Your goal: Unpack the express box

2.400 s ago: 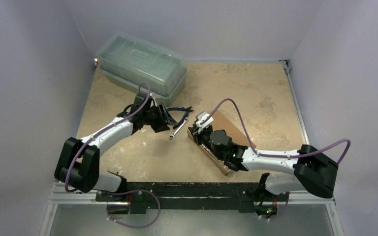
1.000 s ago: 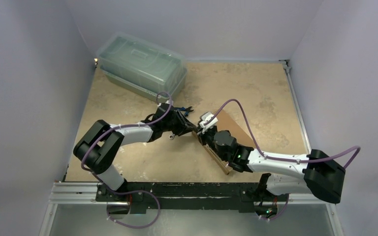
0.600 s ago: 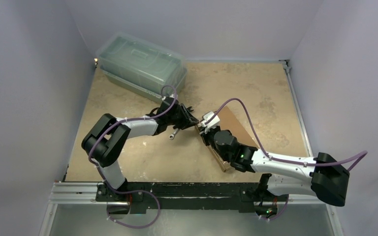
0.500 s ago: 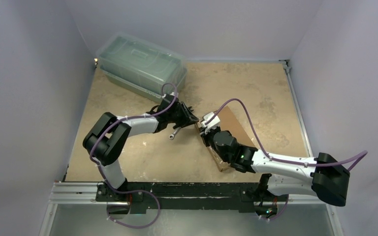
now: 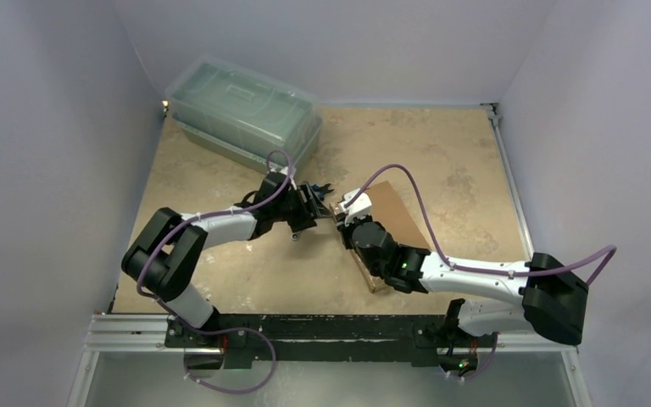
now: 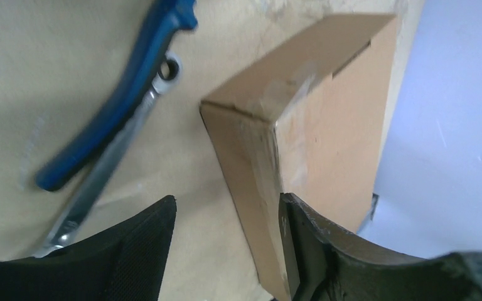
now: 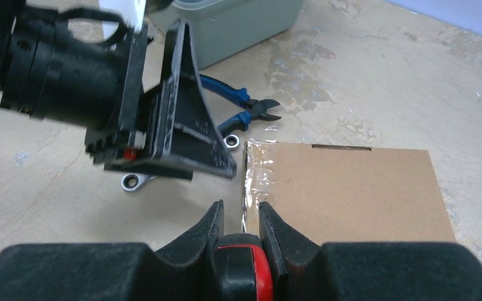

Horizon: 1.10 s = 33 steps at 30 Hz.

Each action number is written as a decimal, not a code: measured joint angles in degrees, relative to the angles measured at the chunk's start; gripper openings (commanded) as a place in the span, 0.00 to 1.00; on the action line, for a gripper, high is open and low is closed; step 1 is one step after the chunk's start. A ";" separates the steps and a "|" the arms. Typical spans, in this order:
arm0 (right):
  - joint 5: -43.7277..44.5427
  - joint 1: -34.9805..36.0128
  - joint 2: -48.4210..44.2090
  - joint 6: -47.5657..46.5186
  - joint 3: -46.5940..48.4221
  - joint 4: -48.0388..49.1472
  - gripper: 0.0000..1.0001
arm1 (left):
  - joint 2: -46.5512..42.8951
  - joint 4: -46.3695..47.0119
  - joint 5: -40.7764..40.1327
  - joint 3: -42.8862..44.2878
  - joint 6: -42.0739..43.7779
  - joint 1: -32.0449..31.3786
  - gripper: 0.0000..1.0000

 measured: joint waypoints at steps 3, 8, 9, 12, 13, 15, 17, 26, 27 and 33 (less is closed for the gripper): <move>0.00 0.00 -0.02 -0.04 0.04 0.13 0.00 | -0.48 3.28 2.19 -3.15 -3.19 -1.49 0.63; -0.02 0.00 -0.13 -0.24 0.04 0.17 0.00 | 0.72 9.49 3.91 -4.04 -6.69 -3.41 0.64; -0.02 0.00 -0.13 -0.26 0.04 0.20 0.00 | 1.25 11.06 3.96 -4.04 -7.43 -3.61 0.64; -0.04 0.02 -0.13 -0.59 0.00 0.50 0.00 | 3.13 14.21 3.69 -4.02 -8.63 -4.04 0.57; -0.07 0.09 -0.15 -0.76 -0.04 0.72 0.00 | 3.67 14.47 3.43 -4.00 -8.72 -4.13 0.56; -0.04 0.33 -0.26 -1.40 -0.20 1.27 0.00 | 5.07 14.45 2.36 -3.87 -8.68 -4.42 0.52; -0.04 0.74 -0.46 -2.32 -0.31 1.49 0.00 | 6.27 13.88 1.79 -2.86 -8.68 -4.48 0.50; 1.22 1.88 -1.55 -5.20 -0.96 1.73 0.00 | 8.98 4.96 -2.99 6.10 -4.37 -5.22 0.49; 1.38 1.99 -1.95 -5.16 -1.27 1.81 0.00 | 9.27 4.39 -3.10 6.71 -3.96 -5.22 0.49; 2.58 3.06 -3.74 -4.09 -2.29 1.22 0.00 | 10.40 2.99 -3.45 8.79 -3.41 -5.20 0.49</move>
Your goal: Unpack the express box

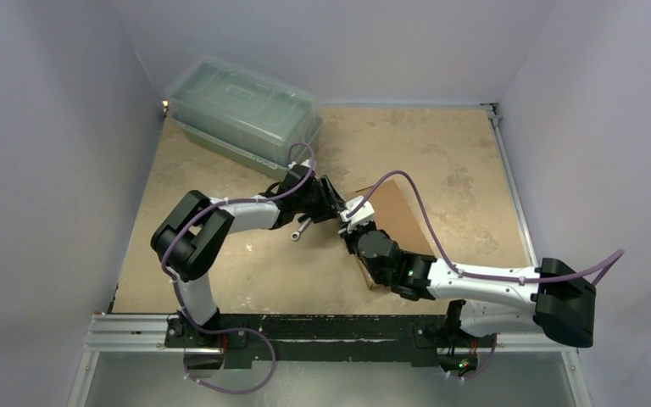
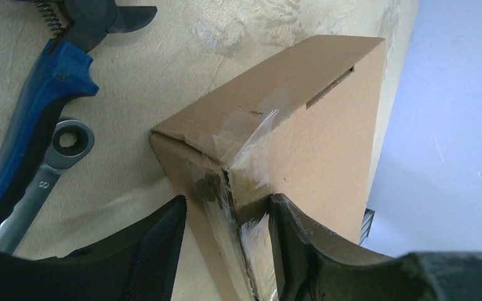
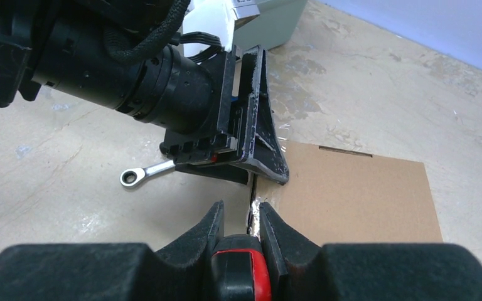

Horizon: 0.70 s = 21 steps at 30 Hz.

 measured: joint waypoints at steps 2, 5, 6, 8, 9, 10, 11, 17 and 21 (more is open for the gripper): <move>0.57 0.39 -0.15 0.50 -0.02 -0.59 0.00 | 0.57 -0.11 0.13 0.55 0.00 0.07 0.49; 1.33 0.48 -0.17 1.64 -0.02 -1.22 0.00 | 1.20 0.00 0.63 1.09 -0.07 0.24 0.49; 1.60 0.48 -0.22 2.03 -0.04 -1.40 0.00 | 1.36 0.04 0.87 1.16 -0.07 0.33 0.49; 1.88 0.57 -0.79 2.99 -0.28 -1.90 0.00 | 1.57 0.20 1.44 1.25 -0.07 0.55 0.49; 1.92 0.66 -1.33 3.45 -0.50 -2.40 0.00 | 1.70 0.22 1.75 1.33 -0.07 0.68 0.49; 1.97 0.76 -1.92 3.93 -0.74 -2.97 0.00 | 1.84 0.22 2.03 1.42 -0.07 0.81 0.49; 2.05 0.87 -2.54 4.50 -0.87 -3.72 0.00 | 1.95 0.22 2.34 1.49 -0.07 0.92 0.49; 4.04 2.32 -4.57 7.80 -0.96 -8.00 0.00 | 3.23 0.11 3.15 3.08 0.07 1.29 0.49; 6.36 3.39 -4.72 9.60 -1.51 -8.74 0.00 | 3.82 -1.11 3.08 4.63 1.42 1.60 0.54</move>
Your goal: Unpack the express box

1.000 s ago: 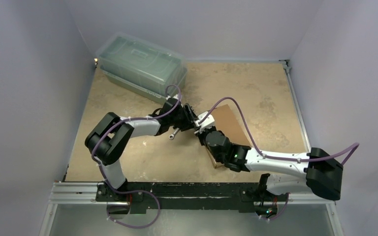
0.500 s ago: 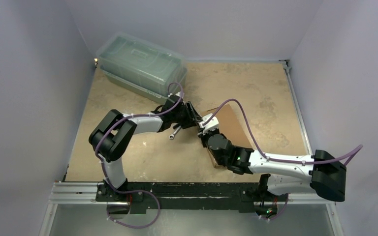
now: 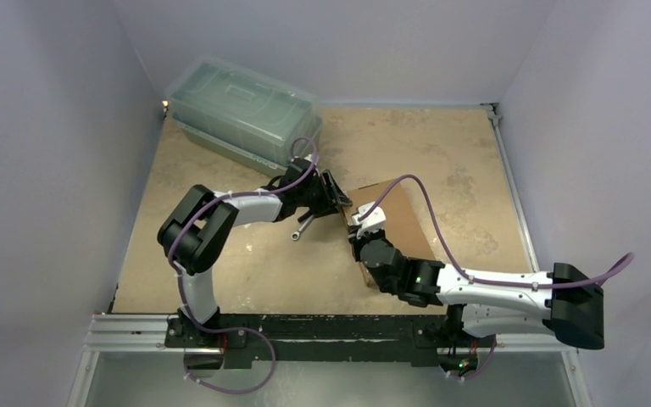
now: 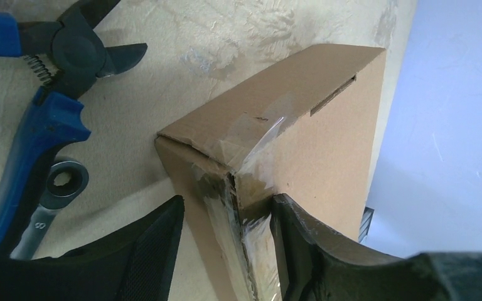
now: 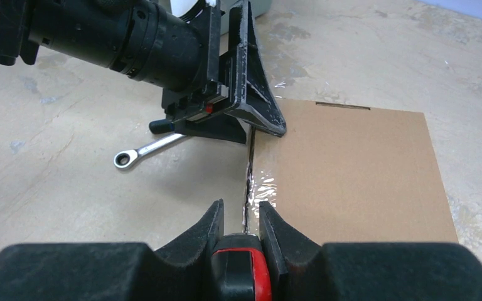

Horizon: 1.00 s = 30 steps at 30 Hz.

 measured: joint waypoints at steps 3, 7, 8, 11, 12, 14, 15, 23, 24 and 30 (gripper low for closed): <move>1.66 0.31 0.24 0.79 -0.02 0.33 0.00 | -0.33 -1.09 -0.13 0.13 0.85 0.17 0.58; 3.45 0.87 1.40 1.51 0.00 1.60 0.00 | -4.55 -3.45 -0.83 -3.13 2.01 0.35 0.60; 3.63 0.94 1.77 1.49 0.02 1.81 0.00 | -5.99 -4.31 -0.96 -4.26 2.08 0.50 0.61; 4.59 0.98 2.78 1.44 0.17 2.49 0.00 | -10.40 -5.35 -0.11 -8.37 1.57 1.11 0.61; 4.61 0.98 2.78 1.44 0.17 2.56 0.00 | -11.47 -5.18 0.44 -9.53 1.14 1.11 0.61; 4.76 0.98 2.78 1.44 0.17 2.60 0.00 | -12.28 -4.22 1.70 -10.95 0.20 0.37 0.62; 4.76 0.98 2.78 1.44 0.17 2.58 0.00 | -12.28 -3.96 2.05 -11.17 -0.15 -0.17 0.63; 4.74 0.98 2.78 1.29 0.20 2.54 0.00 | -10.29 3.10 2.10 -11.76 -3.74 -5.75 0.49; 4.72 0.98 2.78 1.29 0.20 2.51 0.00 | -9.81 3.85 1.73 -11.82 -4.07 -5.99 0.47; 4.57 1.29 2.78 1.92 1.25 0.17 0.00 | -7.85 7.06 -0.33 -12.20 -5.05 -6.19 0.38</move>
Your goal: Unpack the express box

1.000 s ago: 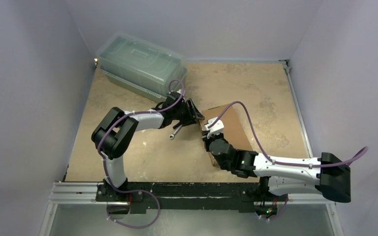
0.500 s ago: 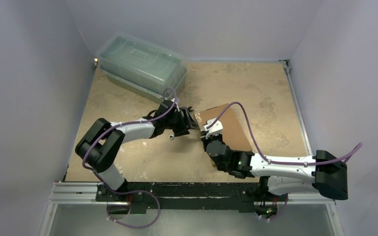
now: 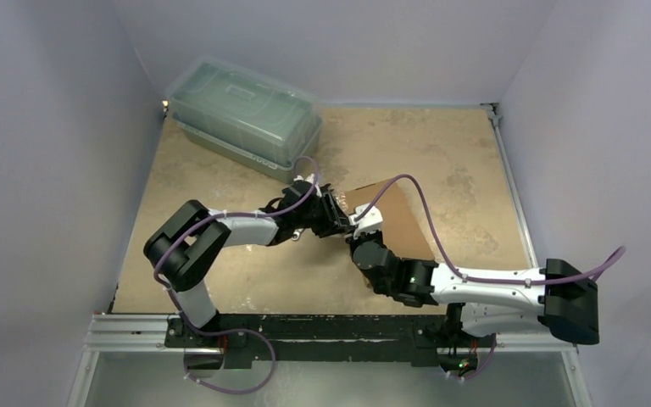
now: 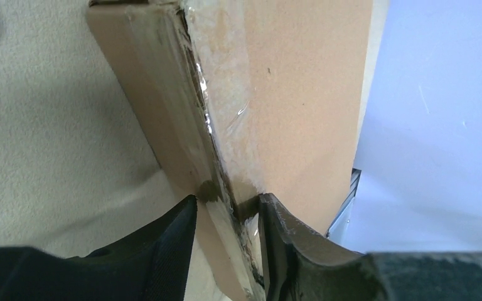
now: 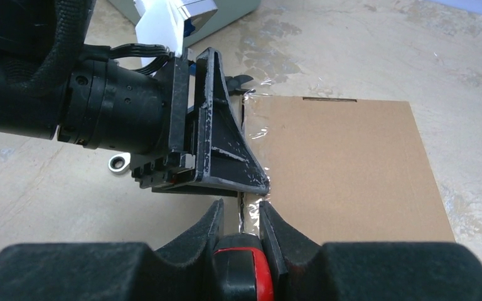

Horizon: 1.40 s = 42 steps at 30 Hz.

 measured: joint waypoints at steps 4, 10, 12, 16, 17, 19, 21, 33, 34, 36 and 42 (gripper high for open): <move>0.83 0.94 0.00 2.25 1.60 -4.13 0.00 | 0.79 1.36 -0.22 0.20 -0.09 0.20 0.35; 4.76 3.93 -0.02 7.37 3.08 -10.51 0.00 | 2.40 3.32 0.76 0.74 -1.46 1.09 0.33; 6.27 5.25 -0.02 9.03 3.08 -12.11 0.00 | 2.82 3.76 1.29 0.92 -1.60 1.31 0.32; 9.51 7.96 -0.07 13.09 3.54 -15.87 0.00 | 3.58 3.85 2.80 1.53 -1.62 2.01 0.31; 10.29 8.66 -0.15 14.01 3.56 -16.76 0.00 | 3.82 3.76 3.34 1.77 -1.55 2.25 0.31; 11.41 9.70 -0.46 15.74 3.56 -18.21 0.00 | 4.57 3.21 4.44 2.84 -1.22 2.67 0.33; 12.26 10.25 -0.81 16.85 3.50 -19.15 0.00 | 6.03 1.62 5.66 5.49 0.09 2.93 0.37; 10.71 9.31 -1.92 8.22 -0.50 -4.98 0.00 | -7.19 -9.16 1.18 0.02 10.21 6.01 0.63; 10.58 9.09 -1.57 7.89 -0.44 -4.70 0.00 | -9.88 -8.17 1.53 -2.51 9.11 5.49 0.63; 10.36 8.90 -0.83 7.43 -0.37 -4.31 0.00 | -12.87 -4.98 2.62 -6.29 6.64 3.63 0.62; 10.36 8.90 -0.35 6.58 -0.15 -3.93 0.00 | -6.71 3.78 4.50 -7.74 0.76 -0.50 0.61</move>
